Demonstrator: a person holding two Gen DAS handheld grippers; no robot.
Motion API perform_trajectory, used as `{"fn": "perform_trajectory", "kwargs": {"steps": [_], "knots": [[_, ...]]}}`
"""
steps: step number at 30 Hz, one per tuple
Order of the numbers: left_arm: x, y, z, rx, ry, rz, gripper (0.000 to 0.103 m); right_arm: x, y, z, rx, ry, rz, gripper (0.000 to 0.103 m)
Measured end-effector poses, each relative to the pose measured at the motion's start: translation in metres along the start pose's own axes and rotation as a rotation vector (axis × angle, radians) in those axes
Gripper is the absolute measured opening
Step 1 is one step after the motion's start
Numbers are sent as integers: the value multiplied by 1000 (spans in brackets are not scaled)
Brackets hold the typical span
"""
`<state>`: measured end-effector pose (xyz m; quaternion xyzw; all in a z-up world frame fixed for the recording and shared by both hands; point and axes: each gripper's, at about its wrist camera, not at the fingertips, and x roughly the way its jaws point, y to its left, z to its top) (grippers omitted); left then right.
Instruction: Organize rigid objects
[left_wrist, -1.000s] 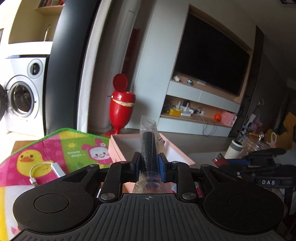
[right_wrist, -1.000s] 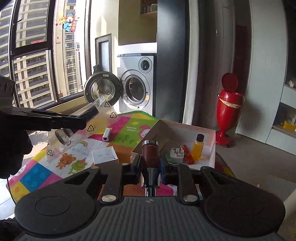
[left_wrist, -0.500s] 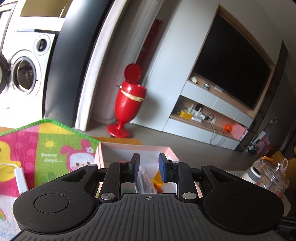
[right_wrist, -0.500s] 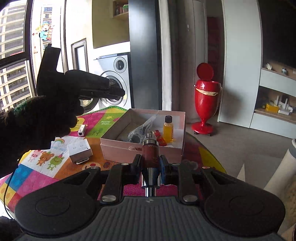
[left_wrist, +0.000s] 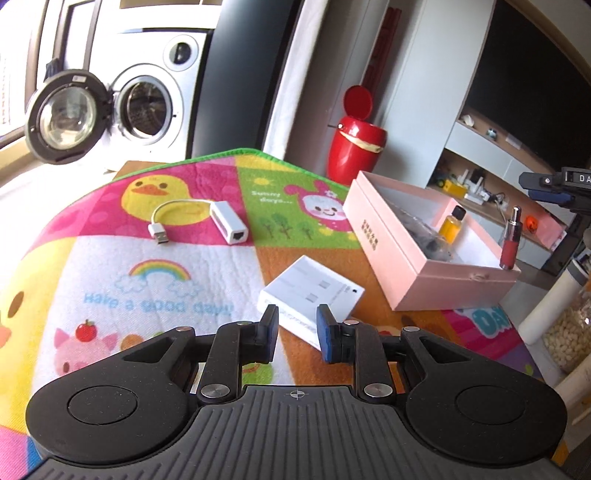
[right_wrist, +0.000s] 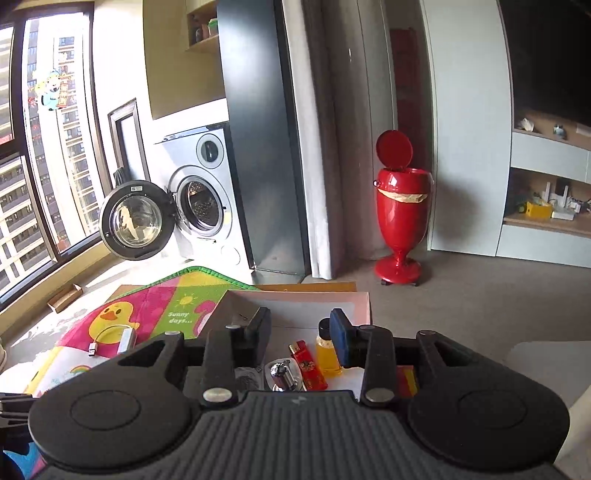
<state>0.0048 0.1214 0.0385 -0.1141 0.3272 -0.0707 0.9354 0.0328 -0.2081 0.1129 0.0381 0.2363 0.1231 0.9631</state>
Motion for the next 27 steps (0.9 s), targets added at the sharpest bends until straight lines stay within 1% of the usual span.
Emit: {"fn": "perform_trajectory", "kwargs": {"steps": [1, 3, 6, 9, 12, 15, 16, 18, 20, 21, 23, 24, 25, 27], "knots": [[-1, 10, -3, -29, 2, 9, 25, 2, 2, 1, 9, 2, 13, 48], [-3, 25, -6, -81, -2, 25, 25, 4, 8, -5, 1, 4, 16, 54], [-2, 41, -8, -133, -4, 37, 25, 16, 23, -20, -41, 57, 18, 56], [-2, 48, -9, -157, -3, 29, 25, 31, 40, -36, -95, 127, 34, 56], [-1, 50, -10, -169, -13, 22, 25, 41, 71, -52, -198, 172, 79, 57], [-2, 53, -10, -188, -36, 18, 25, 48, 108, -59, -297, 172, 134, 64], [-2, 53, -10, -189, -44, 23, 25, 53, 123, -55, -311, 171, 164, 65], [-4, 55, -11, -192, -55, 31, 25, 66, 145, -50, -306, 182, 213, 65], [-6, 57, -13, -199, -57, 26, 25, 89, 169, -41, -286, 219, 277, 65], [-7, 59, -14, -204, -53, 21, 25, 99, 178, -38, -276, 236, 291, 65], [-8, 61, -17, -209, -40, 17, 25, 131, 198, -32, -240, 295, 311, 58], [-9, 64, -18, -212, -29, 17, 25, 149, 208, -31, -229, 331, 324, 52], [-9, 64, -19, -216, -20, 18, 25, 164, 218, -31, -226, 357, 326, 49], [-10, 66, -21, -216, -4, 13, 25, 192, 235, -33, -231, 395, 302, 48]]}}
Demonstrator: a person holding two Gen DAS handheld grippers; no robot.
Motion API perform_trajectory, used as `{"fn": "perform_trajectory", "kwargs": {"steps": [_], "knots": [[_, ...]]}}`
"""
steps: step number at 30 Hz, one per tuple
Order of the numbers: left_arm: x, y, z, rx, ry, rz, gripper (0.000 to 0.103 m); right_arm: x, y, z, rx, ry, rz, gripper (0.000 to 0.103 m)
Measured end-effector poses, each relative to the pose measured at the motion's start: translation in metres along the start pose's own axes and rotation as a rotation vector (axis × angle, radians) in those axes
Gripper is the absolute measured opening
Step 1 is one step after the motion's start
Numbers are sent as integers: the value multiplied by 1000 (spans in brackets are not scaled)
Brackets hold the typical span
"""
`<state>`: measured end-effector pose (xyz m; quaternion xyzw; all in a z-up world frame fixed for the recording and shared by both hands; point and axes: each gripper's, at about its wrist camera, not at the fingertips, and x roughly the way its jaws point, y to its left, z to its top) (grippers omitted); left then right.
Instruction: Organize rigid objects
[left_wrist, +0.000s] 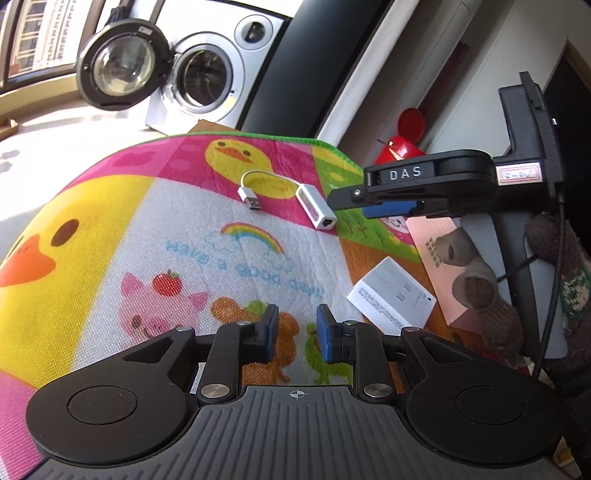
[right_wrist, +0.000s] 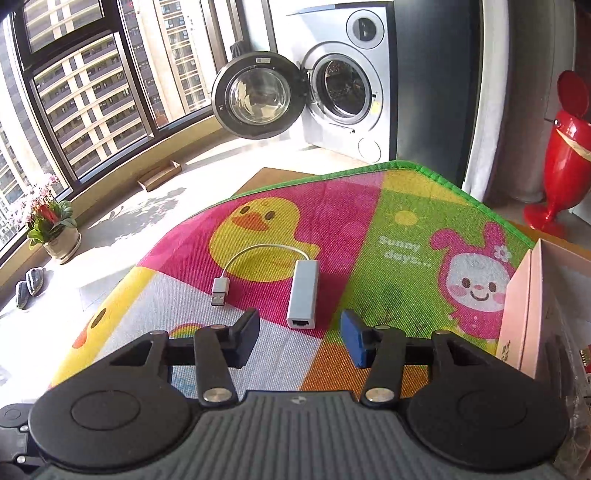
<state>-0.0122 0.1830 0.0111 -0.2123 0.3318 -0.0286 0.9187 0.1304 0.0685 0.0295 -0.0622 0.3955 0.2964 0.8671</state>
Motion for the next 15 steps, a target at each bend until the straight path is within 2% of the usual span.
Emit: {"fn": "perform_trajectory", "kwargs": {"steps": [2, 3, 4, 7, 10, 15], "knots": [[-1, 0, -2, 7, 10, -6, 25, 26, 6, 8, -9, 36, -30, 46], [-2, 1, -3, 10, 13, -9, 25, 34, 8, 10, -14, 50, -41, 38], [-3, 2, -3, 11, 15, -12, 25, 42, 8, 10, -26, 74, -52, 21], [-8, 4, -6, 12, 18, -28, 25, 39, 12, 5, -82, 77, -75, 20], [-9, 7, -8, 4, 20, -40, 25, 14, 18, -9, -185, 31, -170, 20], [-6, 3, -10, 0, 30, -76, 25, -24, 12, -47, -282, 54, -276, 20]]}}
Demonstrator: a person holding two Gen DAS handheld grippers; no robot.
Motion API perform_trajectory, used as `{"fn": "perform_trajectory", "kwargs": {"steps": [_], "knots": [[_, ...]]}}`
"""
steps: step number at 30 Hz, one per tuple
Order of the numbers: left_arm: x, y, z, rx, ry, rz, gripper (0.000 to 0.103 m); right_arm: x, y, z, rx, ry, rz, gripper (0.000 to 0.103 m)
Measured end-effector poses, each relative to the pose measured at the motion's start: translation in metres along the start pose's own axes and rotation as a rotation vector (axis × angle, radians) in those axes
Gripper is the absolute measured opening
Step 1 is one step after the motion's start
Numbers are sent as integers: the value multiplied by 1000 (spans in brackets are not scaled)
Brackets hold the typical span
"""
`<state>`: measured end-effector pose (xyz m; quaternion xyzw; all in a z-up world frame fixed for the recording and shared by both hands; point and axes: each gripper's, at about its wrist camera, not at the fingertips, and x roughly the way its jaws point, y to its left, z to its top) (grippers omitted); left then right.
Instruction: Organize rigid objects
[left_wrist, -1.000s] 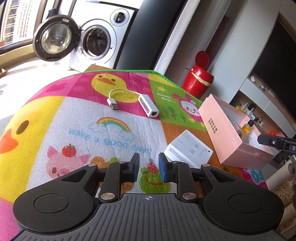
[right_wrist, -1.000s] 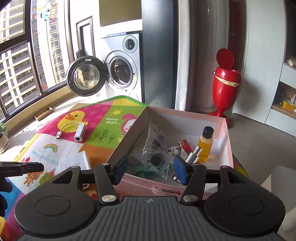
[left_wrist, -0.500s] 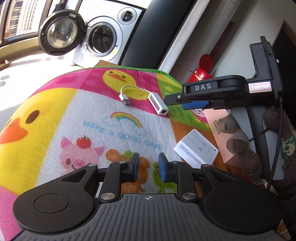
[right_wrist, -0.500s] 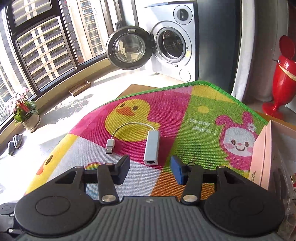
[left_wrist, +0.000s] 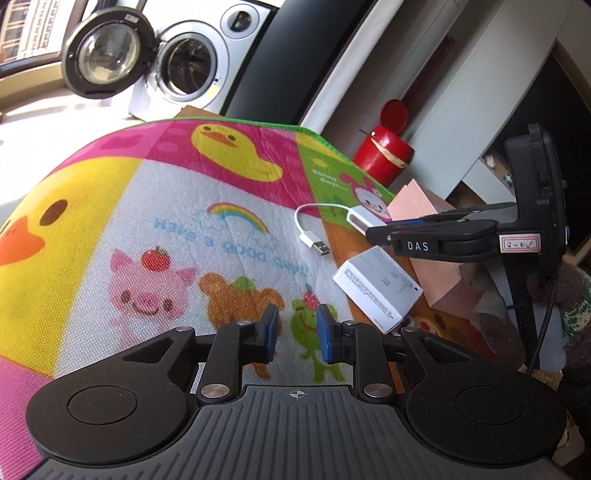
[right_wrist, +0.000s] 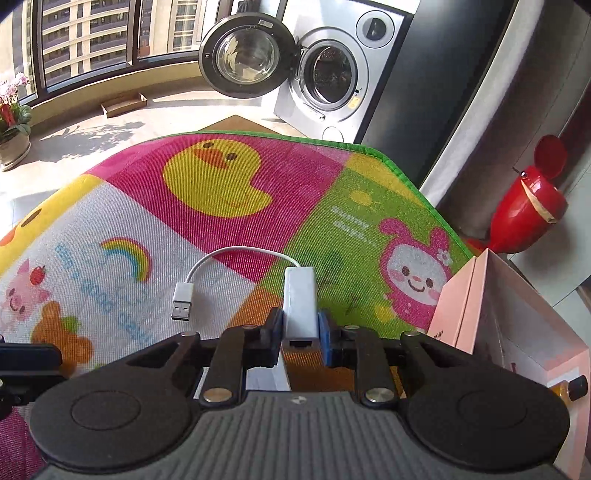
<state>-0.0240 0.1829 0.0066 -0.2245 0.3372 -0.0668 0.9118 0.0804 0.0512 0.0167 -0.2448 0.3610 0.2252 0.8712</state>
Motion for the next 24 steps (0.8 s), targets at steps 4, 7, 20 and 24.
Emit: {"fn": "perform_trajectory", "kwargs": {"steps": [4, 7, 20, 24], "knots": [[0, -10, -3, 26, 16, -8, 25, -32, 5, -37, -13, -12, 1, 20], [-5, -16, -2, 45, 14, -6, 25, -54, 3, -55, 66, -9, 146, 20], [-41, -82, -24, 263, 144, -41, 25, -94, -28, -150, 234, -86, 3, 23], [-37, -124, -48, 437, 145, -120, 25, -98, -44, -183, 334, -90, -7, 64]]}}
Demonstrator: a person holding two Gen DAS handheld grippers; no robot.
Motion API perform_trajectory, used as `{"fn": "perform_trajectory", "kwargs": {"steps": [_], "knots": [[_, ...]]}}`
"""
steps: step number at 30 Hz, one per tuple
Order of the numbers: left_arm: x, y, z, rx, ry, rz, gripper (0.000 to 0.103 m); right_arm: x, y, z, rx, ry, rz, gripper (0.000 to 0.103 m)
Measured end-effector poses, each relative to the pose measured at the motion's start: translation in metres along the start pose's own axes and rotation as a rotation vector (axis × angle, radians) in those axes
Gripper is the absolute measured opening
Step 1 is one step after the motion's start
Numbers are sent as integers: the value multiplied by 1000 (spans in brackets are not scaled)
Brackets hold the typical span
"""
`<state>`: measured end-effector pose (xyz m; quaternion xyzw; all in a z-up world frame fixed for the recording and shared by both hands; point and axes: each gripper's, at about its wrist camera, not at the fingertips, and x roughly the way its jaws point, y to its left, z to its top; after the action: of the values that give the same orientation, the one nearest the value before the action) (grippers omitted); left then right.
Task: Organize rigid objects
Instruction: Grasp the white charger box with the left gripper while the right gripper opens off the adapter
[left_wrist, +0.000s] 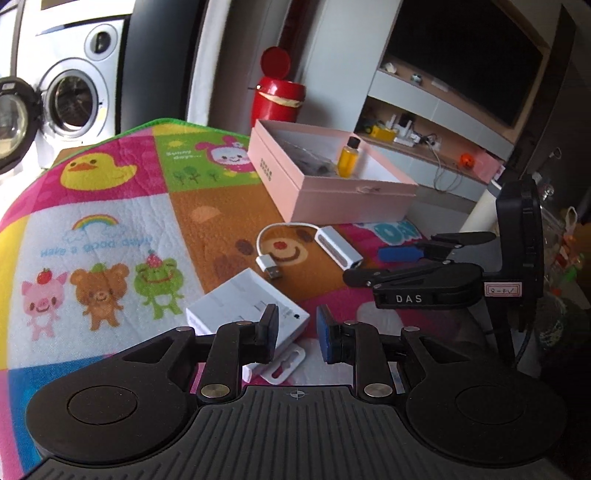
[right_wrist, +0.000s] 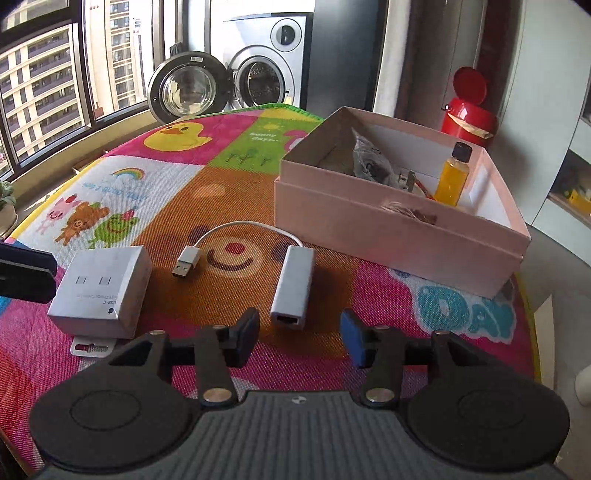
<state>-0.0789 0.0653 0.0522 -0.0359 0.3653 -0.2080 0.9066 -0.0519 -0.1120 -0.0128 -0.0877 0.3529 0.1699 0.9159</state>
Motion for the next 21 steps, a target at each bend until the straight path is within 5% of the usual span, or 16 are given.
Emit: {"fn": "perform_trajectory", "kwargs": {"steps": [3, 6, 13, 16, 21], "knots": [[20, -19, -9, 86, 64, 36, 25, -2, -15, -14, 70, -39, -27, 76], [31, -21, -18, 153, 114, 123, 24, -4, -26, -23, 130, -67, -30, 78], [24, 25, -11, 83, 123, 344, 24, -2, -20, -22, 110, -58, -18, 92], [25, 35, -8, 82, 142, 330, 23, 1, -17, -21, 94, -35, 5, 103], [29, 24, -6, 89, 165, 230, 20, 2, -15, -20, 80, -25, 7, 103]]}}
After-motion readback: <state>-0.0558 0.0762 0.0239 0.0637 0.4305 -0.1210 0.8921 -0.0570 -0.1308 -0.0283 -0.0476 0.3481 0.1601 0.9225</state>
